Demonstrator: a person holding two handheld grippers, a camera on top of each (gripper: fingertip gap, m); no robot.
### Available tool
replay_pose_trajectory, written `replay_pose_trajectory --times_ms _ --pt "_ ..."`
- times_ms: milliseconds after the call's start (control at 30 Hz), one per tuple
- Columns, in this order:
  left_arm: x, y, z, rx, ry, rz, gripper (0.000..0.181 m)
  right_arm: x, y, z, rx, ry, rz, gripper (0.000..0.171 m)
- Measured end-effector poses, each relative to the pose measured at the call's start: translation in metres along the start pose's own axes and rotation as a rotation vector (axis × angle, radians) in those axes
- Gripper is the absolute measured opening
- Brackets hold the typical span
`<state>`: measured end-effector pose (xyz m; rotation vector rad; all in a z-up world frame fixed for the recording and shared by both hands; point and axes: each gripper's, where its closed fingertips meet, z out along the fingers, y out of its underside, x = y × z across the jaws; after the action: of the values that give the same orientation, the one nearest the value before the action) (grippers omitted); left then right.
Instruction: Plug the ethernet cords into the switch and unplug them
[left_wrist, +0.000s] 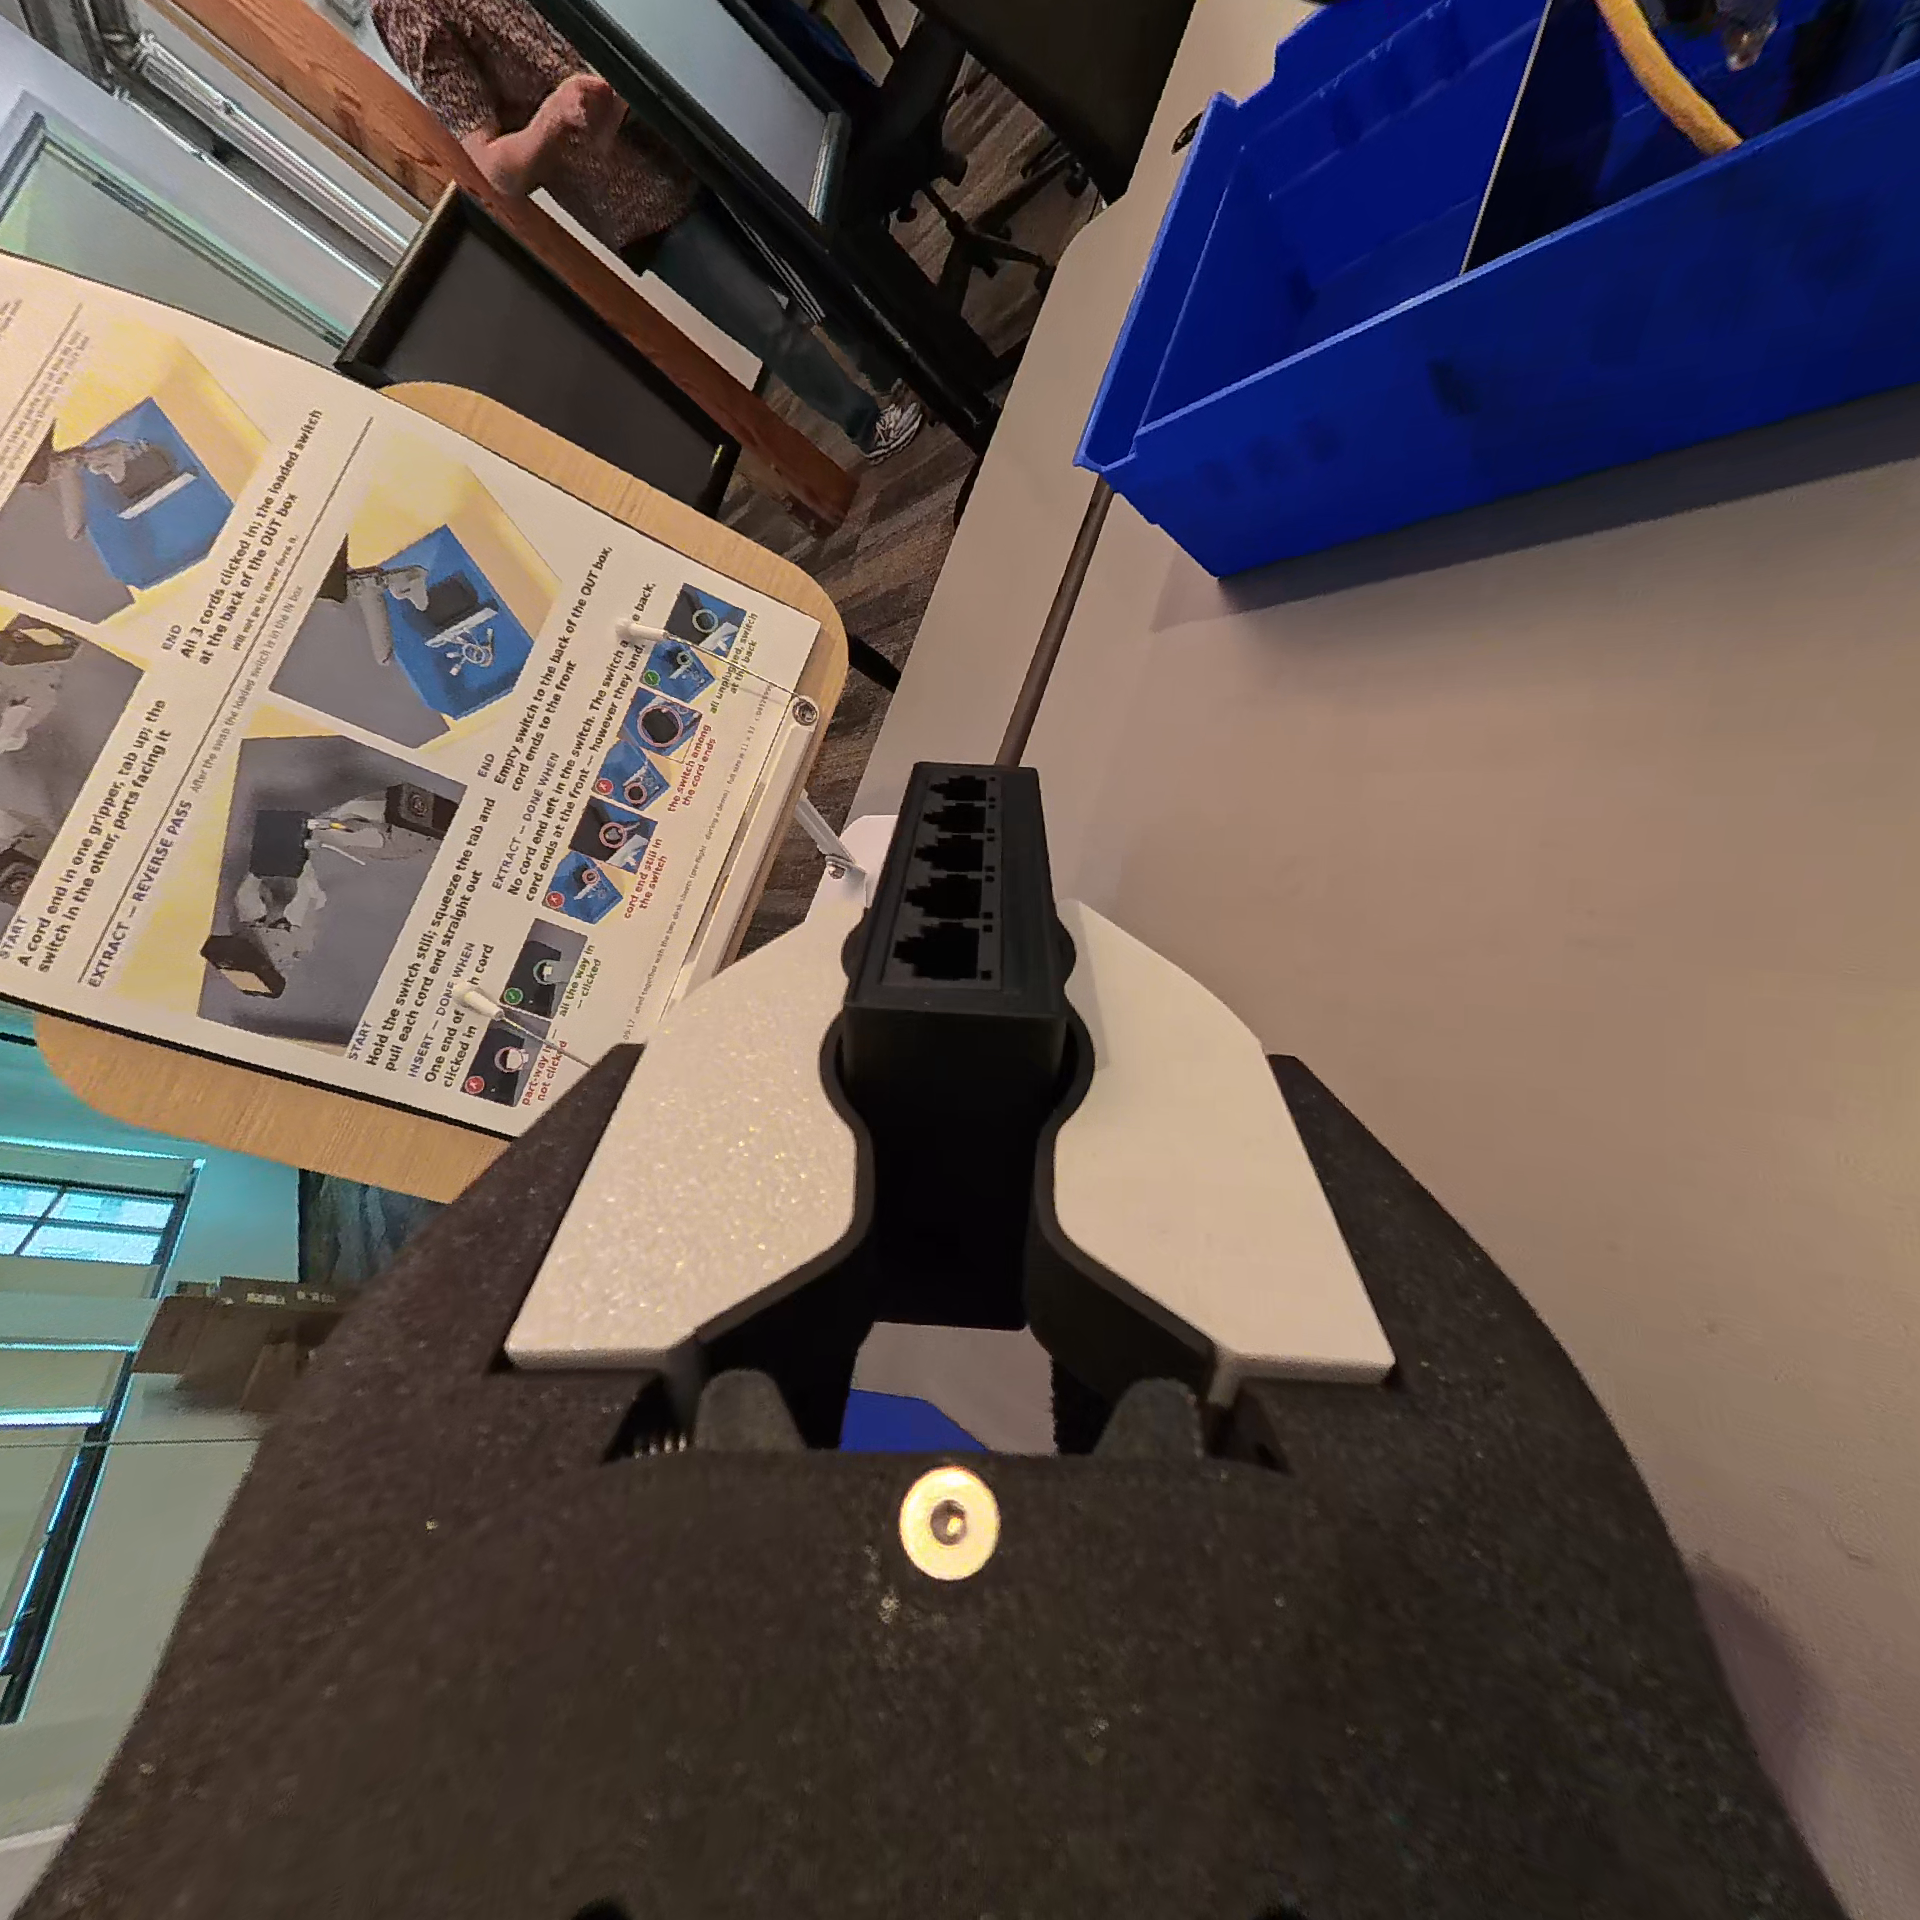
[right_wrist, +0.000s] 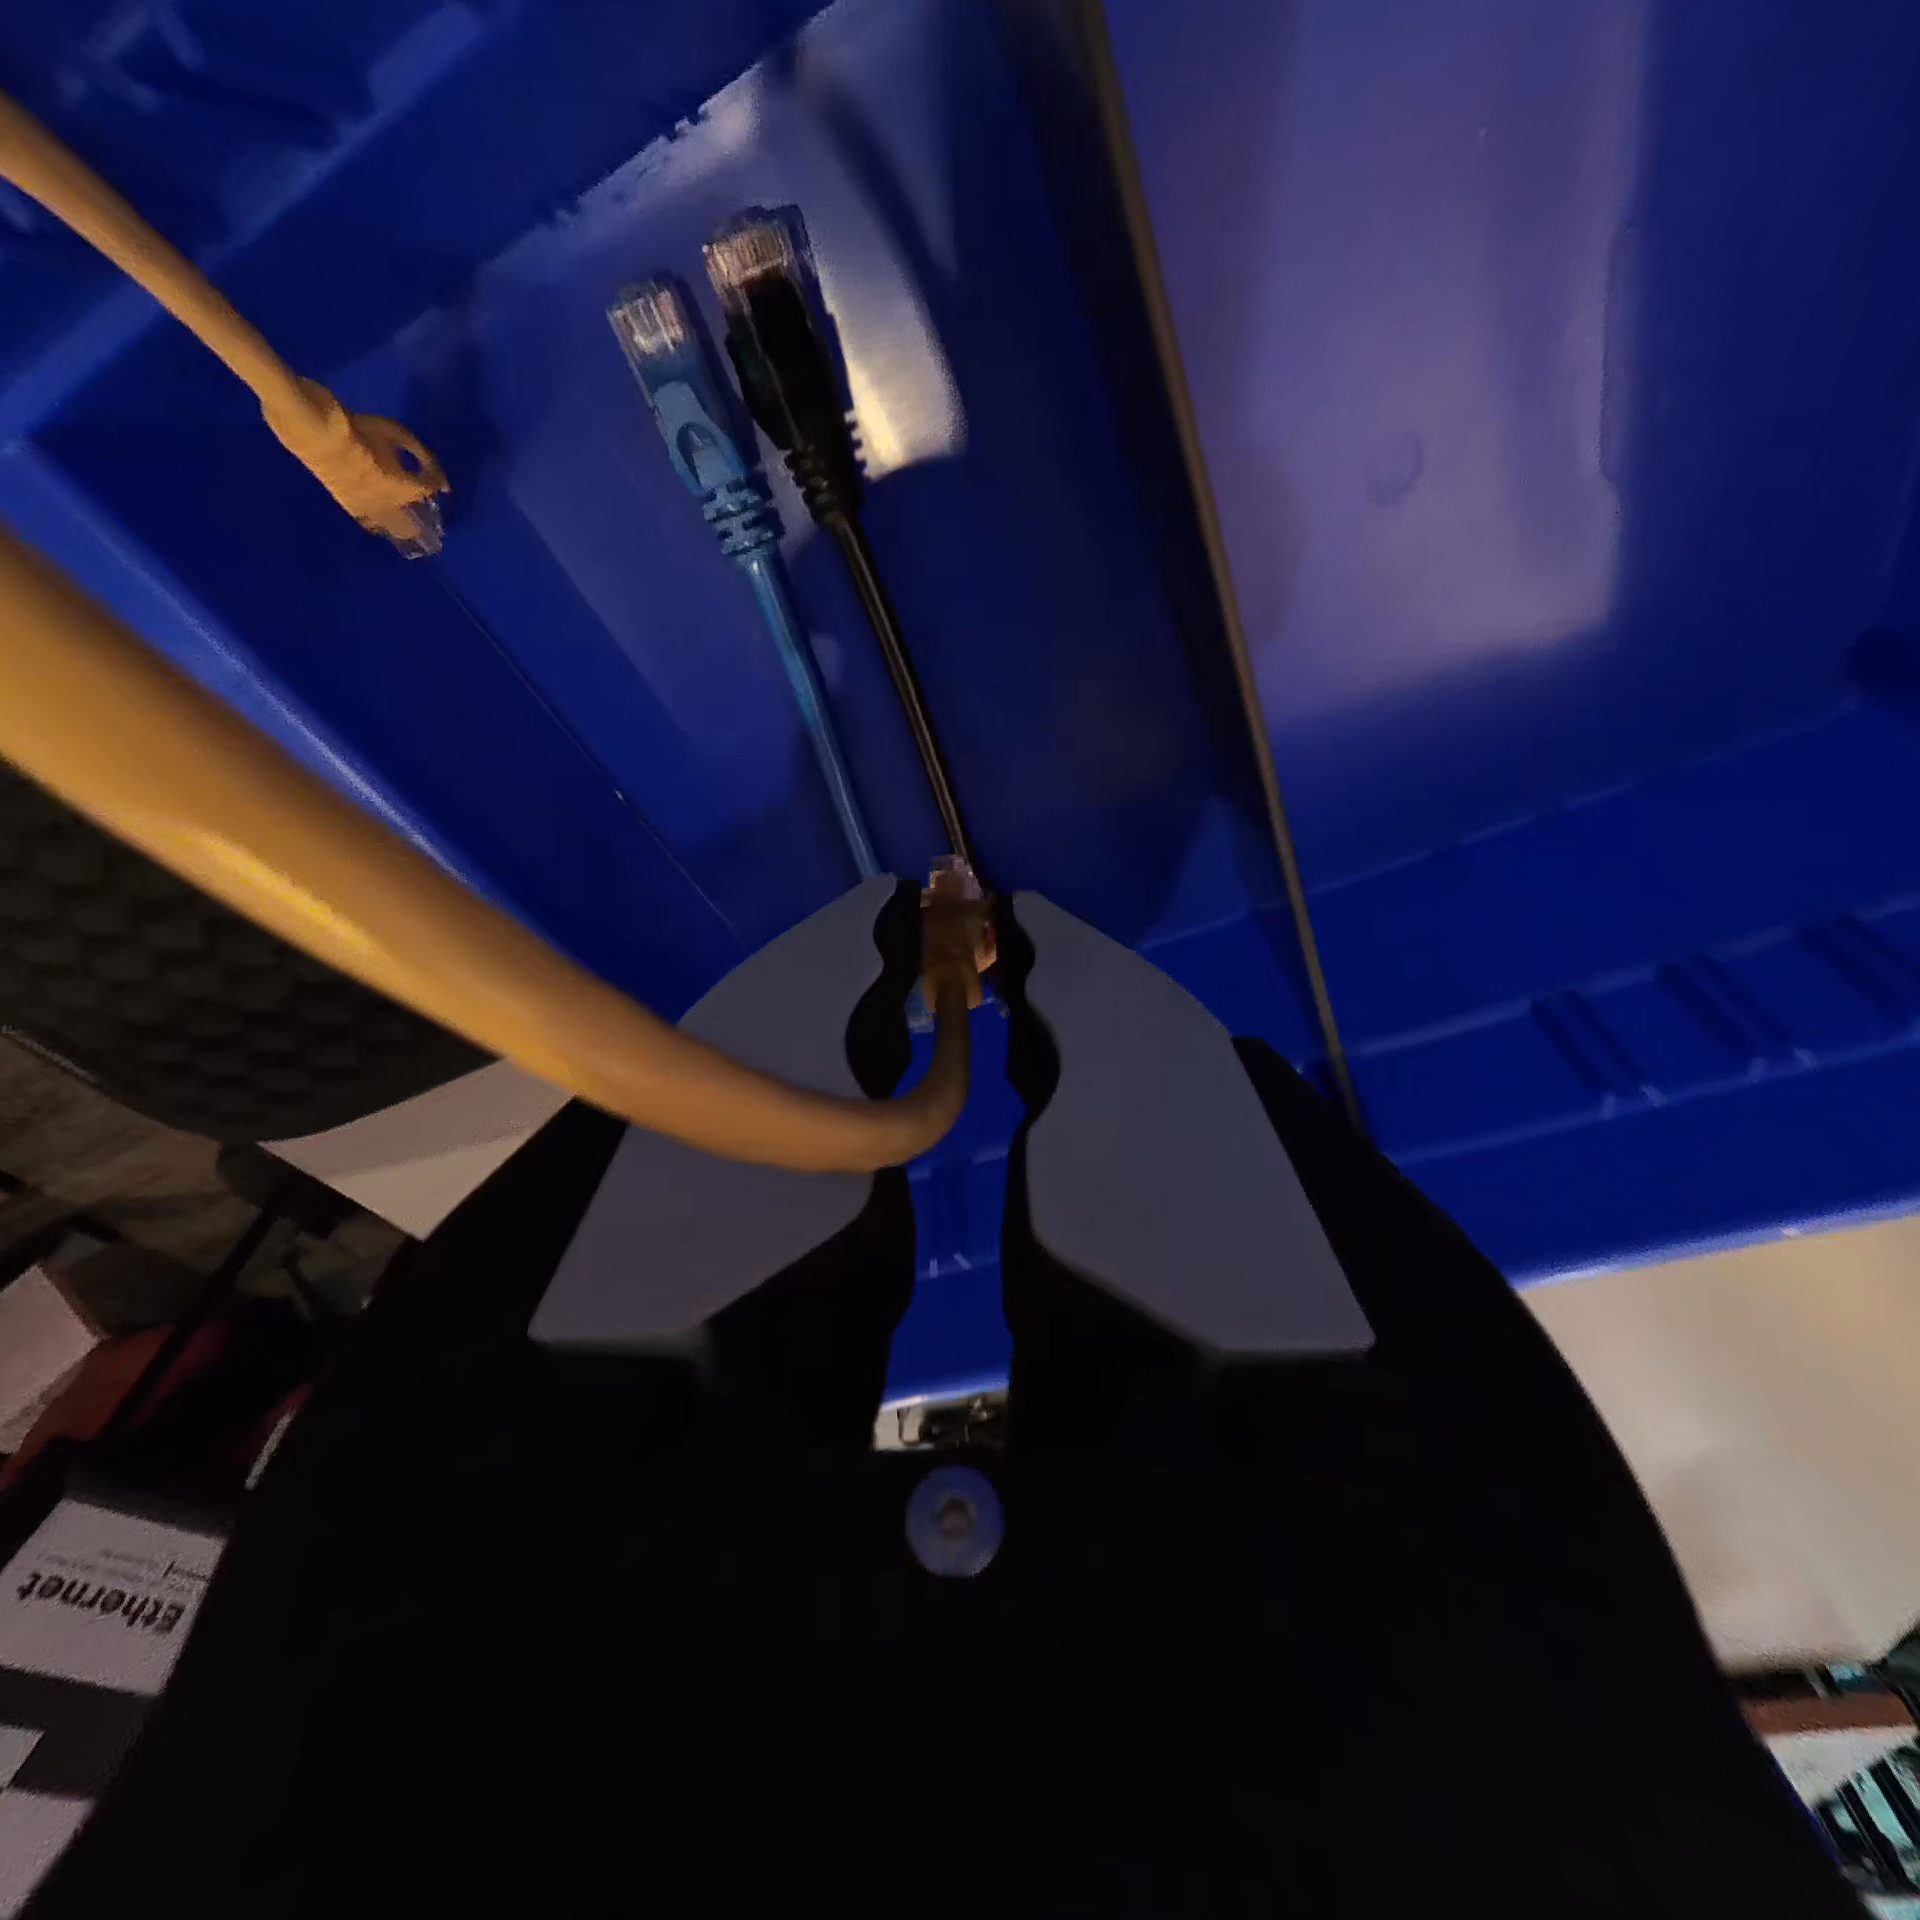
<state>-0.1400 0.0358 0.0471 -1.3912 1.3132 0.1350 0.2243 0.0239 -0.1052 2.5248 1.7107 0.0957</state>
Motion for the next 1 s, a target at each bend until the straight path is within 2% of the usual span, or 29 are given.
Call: replay_pose_trajectory --times_ms 133,367,500,667,800,1000 --pt "0.001 -0.002 0.000 0.007 0.003 -0.002 0.029 -0.001 -0.001 0.013 0.050 -0.023 0.003 0.014" --pt "-0.002 -0.001 -0.002 0.012 -0.001 -0.012 0.029 0.003 0.000 0.014 0.098 -0.005 0.017 0.035" --pt "-0.004 -0.001 -0.003 0.014 -0.003 -0.016 0.029 0.008 0.007 -0.007 0.138 0.040 0.037 0.038" --pt "-0.004 -0.005 -0.006 0.030 -0.007 -0.016 0.029 0.013 0.016 -0.052 0.199 0.115 0.053 0.037" --pt "-0.004 -0.013 -0.009 0.068 -0.005 -0.025 0.029 0.017 -0.007 -0.102 0.410 0.232 0.046 0.033" --pt "0.003 -0.029 -0.017 0.187 0.061 -0.070 0.029 -0.020 -0.067 -0.176 0.925 0.366 -0.033 0.031"
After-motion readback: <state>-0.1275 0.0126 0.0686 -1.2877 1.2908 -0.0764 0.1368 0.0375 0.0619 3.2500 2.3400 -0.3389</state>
